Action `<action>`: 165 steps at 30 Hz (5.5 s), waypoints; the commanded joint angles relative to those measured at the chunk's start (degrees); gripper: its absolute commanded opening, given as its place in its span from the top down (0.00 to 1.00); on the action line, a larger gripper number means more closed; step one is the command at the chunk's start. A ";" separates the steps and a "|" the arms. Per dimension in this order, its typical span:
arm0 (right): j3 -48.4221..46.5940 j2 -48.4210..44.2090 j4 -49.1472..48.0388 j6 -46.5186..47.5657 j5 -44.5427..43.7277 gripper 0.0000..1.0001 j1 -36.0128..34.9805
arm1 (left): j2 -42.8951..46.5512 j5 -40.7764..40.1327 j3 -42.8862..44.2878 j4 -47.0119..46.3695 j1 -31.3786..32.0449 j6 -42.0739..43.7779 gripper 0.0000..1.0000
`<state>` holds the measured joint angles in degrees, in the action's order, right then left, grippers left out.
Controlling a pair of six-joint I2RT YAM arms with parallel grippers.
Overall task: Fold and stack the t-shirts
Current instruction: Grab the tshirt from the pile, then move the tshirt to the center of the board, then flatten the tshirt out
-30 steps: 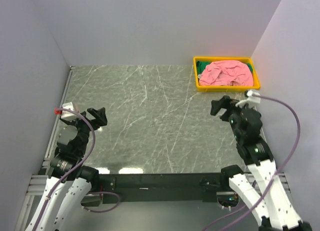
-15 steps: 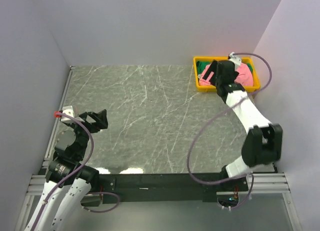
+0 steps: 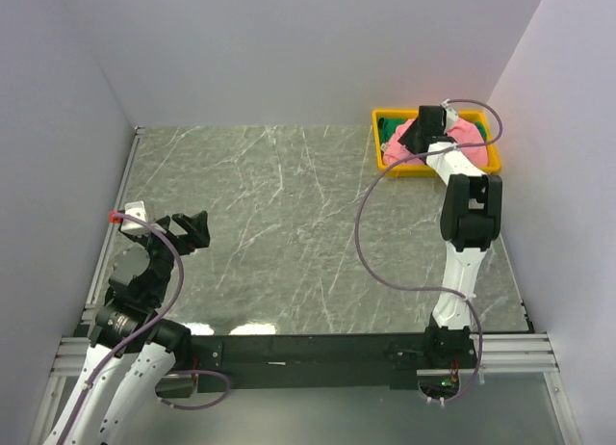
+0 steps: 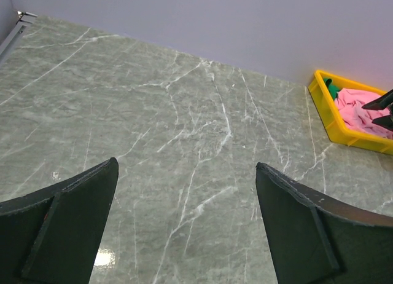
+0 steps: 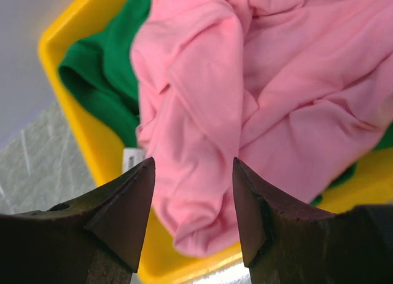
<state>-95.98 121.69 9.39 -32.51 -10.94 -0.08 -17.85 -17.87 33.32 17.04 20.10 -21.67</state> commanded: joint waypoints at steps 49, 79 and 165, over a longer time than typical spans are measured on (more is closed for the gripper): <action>-6.06 -25.43 4.23 7.19 9.89 1.00 -2.63 | 0.79 1.96 -0.10 -1.22 0.12 1.37 0.01; 11.67 -43.19 -14.76 1.22 15.35 1.00 -28.14 | 0.36 2.49 -0.01 0.01 0.12 0.93 0.01; 44.73 -49.86 10.30 10.90 -4.35 1.00 -15.40 | -43.40 24.29 9.38 -7.36 10.83 -17.87 0.19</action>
<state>-53.49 76.82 20.69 -17.96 -13.78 -18.24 -57.91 6.20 38.33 15.27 28.05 -36.12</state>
